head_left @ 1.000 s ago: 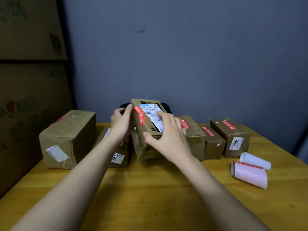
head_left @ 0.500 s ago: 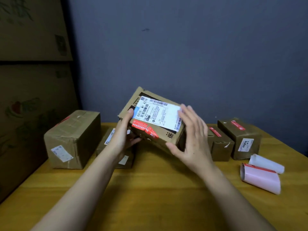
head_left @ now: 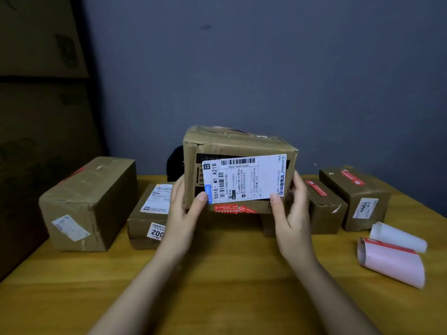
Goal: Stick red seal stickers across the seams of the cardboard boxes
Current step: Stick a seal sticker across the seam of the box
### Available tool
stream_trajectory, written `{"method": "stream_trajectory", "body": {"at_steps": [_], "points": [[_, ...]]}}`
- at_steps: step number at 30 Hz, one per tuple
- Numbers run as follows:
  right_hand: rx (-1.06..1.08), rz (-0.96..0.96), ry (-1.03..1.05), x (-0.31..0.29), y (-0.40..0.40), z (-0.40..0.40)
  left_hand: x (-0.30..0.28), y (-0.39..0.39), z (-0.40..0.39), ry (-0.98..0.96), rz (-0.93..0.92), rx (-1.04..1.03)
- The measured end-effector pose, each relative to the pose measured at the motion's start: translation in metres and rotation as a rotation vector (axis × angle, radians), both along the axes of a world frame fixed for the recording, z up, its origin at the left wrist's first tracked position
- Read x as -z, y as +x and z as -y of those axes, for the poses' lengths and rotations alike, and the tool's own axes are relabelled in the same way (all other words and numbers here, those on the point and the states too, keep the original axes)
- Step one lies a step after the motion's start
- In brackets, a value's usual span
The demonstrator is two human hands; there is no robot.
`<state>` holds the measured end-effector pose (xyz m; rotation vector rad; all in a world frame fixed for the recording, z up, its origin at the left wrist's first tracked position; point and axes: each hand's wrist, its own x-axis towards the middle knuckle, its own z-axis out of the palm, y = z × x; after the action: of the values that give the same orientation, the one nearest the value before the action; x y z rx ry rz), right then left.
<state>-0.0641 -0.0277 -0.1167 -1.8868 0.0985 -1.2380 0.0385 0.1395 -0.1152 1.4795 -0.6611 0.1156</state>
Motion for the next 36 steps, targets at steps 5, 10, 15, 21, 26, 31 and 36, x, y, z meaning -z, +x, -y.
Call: {"method": "stream_trajectory", "body": {"at_steps": [5,10,15,21,26,31,36], "points": [[-0.041,0.022,-0.003,0.004,-0.005,0.001,0.007,-0.003,-0.009,0.043,0.098,-0.015],[-0.024,0.039,-0.006,0.010,-0.005,-0.001,0.016,0.023,-0.014,-0.113,-0.252,0.136],[-0.125,0.139,0.067,0.008,-0.011,-0.008,-0.001,-0.024,-0.017,-0.258,-0.072,0.178],[-0.156,0.255,0.098,0.004,-0.012,-0.020,-0.008,-0.025,-0.022,-0.292,-0.151,0.129],[-0.166,0.226,0.169,0.003,-0.012,-0.019,-0.006,-0.021,-0.022,-0.247,-0.127,0.138],[-0.107,0.237,0.136,0.000,-0.012,-0.020,-0.004,-0.019,-0.026,-0.216,-0.101,0.159],[-0.138,0.213,0.114,0.003,-0.015,-0.025,-0.007,-0.019,-0.029,-0.210,-0.008,0.068]]}}
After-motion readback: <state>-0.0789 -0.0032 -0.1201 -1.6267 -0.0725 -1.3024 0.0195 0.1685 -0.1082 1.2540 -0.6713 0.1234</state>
